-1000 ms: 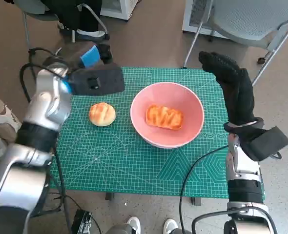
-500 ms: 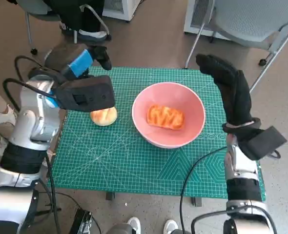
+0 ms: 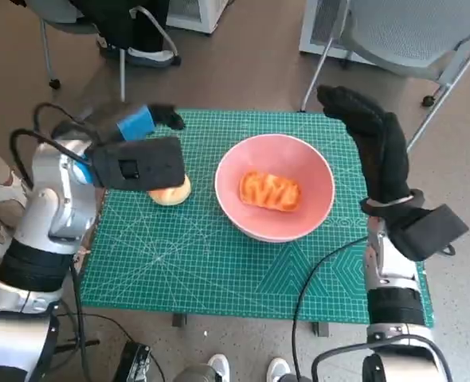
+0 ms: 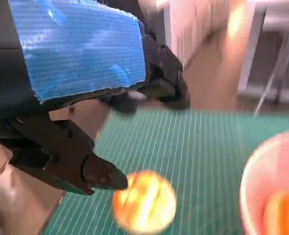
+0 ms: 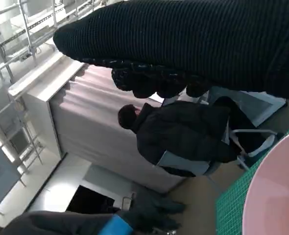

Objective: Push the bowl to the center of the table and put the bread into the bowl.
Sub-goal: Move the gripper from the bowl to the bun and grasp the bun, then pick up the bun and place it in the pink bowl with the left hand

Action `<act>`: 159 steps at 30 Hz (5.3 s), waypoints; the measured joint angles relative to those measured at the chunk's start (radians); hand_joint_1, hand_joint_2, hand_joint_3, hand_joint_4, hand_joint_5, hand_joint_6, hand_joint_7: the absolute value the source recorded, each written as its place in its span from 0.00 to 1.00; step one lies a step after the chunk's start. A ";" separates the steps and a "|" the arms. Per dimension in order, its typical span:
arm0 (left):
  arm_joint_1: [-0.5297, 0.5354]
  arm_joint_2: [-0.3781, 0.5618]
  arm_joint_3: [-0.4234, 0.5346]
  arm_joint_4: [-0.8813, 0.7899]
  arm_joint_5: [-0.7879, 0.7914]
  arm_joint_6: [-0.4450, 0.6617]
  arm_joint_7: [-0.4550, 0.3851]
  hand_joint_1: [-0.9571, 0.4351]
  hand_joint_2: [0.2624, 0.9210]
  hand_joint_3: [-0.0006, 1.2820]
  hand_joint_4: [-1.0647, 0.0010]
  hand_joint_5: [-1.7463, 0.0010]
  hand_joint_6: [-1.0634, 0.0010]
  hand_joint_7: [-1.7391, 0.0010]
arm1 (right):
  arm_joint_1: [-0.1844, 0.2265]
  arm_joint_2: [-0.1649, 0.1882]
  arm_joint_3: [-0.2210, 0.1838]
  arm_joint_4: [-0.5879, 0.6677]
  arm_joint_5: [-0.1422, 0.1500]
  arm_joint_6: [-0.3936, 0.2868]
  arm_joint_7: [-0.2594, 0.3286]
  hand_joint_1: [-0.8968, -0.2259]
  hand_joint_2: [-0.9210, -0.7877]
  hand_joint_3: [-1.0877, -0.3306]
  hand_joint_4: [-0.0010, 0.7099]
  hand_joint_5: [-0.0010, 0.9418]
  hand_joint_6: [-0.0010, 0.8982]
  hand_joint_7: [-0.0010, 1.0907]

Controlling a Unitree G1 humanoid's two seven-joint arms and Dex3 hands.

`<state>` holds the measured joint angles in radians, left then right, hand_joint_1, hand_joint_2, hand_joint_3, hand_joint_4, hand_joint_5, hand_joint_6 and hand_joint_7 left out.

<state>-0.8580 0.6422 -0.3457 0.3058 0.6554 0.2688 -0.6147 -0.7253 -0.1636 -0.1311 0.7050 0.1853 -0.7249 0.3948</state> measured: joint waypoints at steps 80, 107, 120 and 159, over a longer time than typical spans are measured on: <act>-0.262 -0.312 -0.256 1.032 0.072 -0.134 0.254 0.32 0.67 0.01 1.00 1.00 0.93 1.00 | 0.045 -0.033 -0.016 -0.063 -0.012 0.038 -0.016 0.25 0.00 0.33 0.21 0.00 0.00 0.39; -0.237 -0.344 -0.236 1.059 0.072 -0.135 0.462 0.79 0.91 0.06 0.57 0.58 0.69 0.99 | 0.077 -0.041 -0.018 -0.118 -0.012 0.051 -0.016 0.30 0.00 0.32 0.21 0.00 0.00 0.39; -0.205 -0.345 -0.276 1.061 0.123 -0.170 0.650 0.73 1.00 0.14 0.51 0.19 0.44 0.43 | 0.087 -0.055 -0.019 -0.152 -0.012 0.051 -0.016 0.30 0.00 0.32 0.21 0.00 0.00 0.38; -0.205 -0.210 -0.149 0.887 0.041 -0.281 0.699 0.69 0.89 0.13 0.33 0.27 0.33 0.44 | 0.089 -0.049 -0.003 -0.145 -0.014 0.053 -0.023 0.30 0.00 0.30 0.20 0.00 0.00 0.38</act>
<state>-1.0630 0.4318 -0.4948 1.1925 0.6966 -0.0122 0.0840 -0.6366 -0.2131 -0.1338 0.5602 0.1714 -0.6717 0.3723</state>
